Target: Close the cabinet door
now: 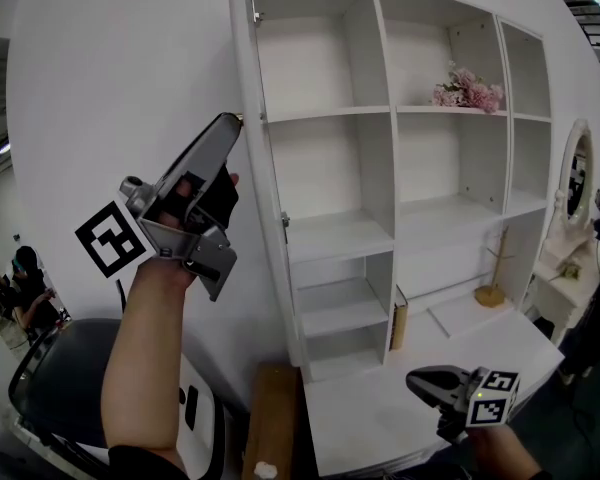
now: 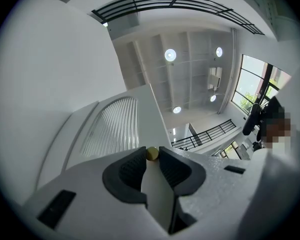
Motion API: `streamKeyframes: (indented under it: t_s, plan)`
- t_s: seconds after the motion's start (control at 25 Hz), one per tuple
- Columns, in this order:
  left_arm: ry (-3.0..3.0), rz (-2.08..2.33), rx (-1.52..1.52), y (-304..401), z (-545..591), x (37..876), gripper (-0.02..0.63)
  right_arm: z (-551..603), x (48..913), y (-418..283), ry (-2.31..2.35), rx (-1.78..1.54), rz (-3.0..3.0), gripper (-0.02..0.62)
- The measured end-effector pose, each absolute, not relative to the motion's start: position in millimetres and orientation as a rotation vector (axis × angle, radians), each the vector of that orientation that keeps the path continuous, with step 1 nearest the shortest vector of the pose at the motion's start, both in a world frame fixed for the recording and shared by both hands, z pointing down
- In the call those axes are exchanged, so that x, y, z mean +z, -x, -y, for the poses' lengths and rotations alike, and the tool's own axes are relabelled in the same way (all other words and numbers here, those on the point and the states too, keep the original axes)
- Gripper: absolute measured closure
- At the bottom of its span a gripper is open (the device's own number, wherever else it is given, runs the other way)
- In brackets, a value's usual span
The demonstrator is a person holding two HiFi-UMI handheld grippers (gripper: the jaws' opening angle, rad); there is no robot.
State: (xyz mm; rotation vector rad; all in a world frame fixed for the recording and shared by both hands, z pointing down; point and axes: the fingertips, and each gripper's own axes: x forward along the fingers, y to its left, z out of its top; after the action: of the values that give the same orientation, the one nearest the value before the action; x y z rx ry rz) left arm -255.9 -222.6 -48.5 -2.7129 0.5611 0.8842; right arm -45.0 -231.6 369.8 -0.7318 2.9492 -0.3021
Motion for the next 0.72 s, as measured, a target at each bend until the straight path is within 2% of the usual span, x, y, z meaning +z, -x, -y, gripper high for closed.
streamKeyframes:
  t_s: [0.72]
  plan:
    - [2.607, -0.7, 0.836, 247, 214, -54, 0.522, 270, 345, 59, 0.502, -0.196, -3.023, 0.591]
